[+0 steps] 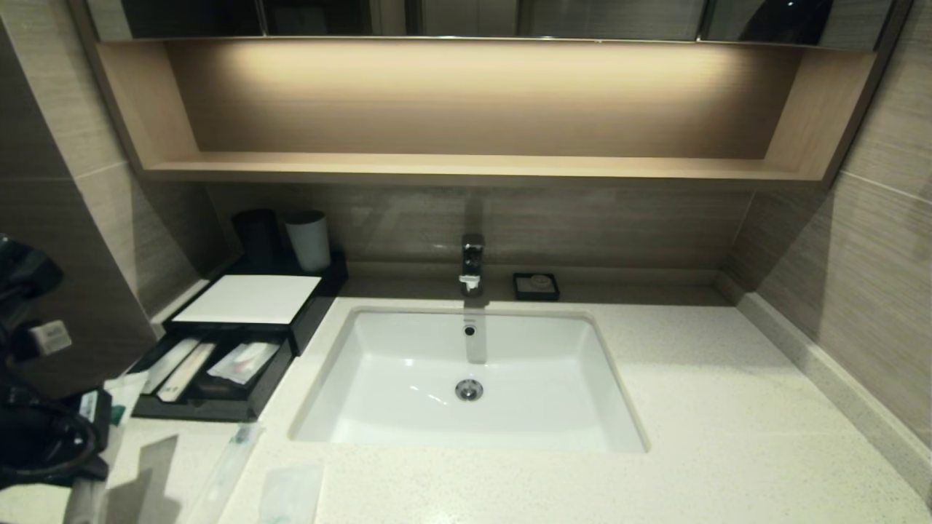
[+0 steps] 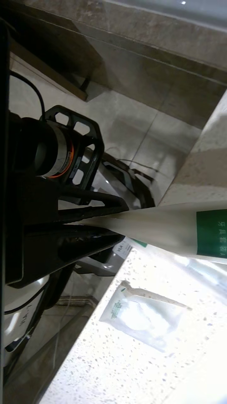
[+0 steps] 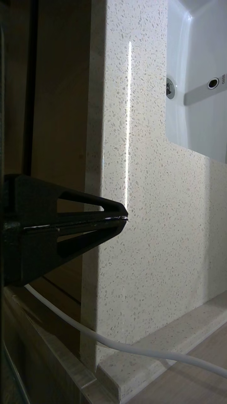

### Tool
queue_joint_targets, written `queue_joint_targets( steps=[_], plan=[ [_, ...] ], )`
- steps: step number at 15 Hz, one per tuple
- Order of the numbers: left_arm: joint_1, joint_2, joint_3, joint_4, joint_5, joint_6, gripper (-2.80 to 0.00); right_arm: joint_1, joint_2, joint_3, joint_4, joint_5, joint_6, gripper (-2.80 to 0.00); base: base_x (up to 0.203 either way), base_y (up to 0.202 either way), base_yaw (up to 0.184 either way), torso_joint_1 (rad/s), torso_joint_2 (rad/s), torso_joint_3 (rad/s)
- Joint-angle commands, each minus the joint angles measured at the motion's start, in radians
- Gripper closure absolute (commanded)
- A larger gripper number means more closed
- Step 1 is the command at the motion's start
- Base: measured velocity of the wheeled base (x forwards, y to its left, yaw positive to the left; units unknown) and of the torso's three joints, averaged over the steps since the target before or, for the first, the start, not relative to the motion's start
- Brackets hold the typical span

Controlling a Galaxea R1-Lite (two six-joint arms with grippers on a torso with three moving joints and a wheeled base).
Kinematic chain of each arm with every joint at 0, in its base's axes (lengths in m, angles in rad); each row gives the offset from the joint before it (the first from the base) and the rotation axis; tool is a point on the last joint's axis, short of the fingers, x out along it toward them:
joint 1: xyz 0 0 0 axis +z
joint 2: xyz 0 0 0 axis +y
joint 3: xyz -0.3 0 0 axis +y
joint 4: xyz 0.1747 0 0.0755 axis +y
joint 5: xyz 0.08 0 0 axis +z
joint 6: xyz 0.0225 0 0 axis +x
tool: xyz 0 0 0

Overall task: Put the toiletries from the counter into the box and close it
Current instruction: Pick up the bathroom toiletry, then place the bathroom toiletry into the drawer

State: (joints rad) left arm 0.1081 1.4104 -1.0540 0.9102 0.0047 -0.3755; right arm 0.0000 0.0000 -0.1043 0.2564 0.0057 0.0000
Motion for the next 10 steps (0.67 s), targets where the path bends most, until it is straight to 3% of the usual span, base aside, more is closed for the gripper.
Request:
queue_joint_targets(
  steps=[1, 3, 6, 10],
  plan=[
    [0.036, 0.037, -0.030, -0.037, 0.003, 0.014, 0.00, 0.001, 0.000, 0.000, 0.001, 0.000, 0.000, 0.00, 0.000, 0.000, 0.000, 0.000, 0.00, 0.000],
    [0.077, 0.137, -0.062, -0.114, -0.001, 0.067, 0.00, 0.000, 0.000, 0.000, 0.001, 0.000, 0.000, 0.00, 0.000, 0.000, 0.000, 0.000, 0.00, 0.000],
    [0.168, 0.318, -0.177, -0.169, -0.046, 0.227, 0.00, 0.000, 0.000, 0.000, 0.001, 0.000, 0.000, 0.00, 0.000, 0.000, 0.000, 0.000, 0.00, 0.000],
    [0.241, 0.496, -0.495, -0.050, -0.125, 0.337, 0.00, 0.000, 0.000, 0.000, 0.001, -0.001, 0.000, 0.00, 0.000, 0.000, 0.000, 0.000, 0.00, 0.000]
  ],
)
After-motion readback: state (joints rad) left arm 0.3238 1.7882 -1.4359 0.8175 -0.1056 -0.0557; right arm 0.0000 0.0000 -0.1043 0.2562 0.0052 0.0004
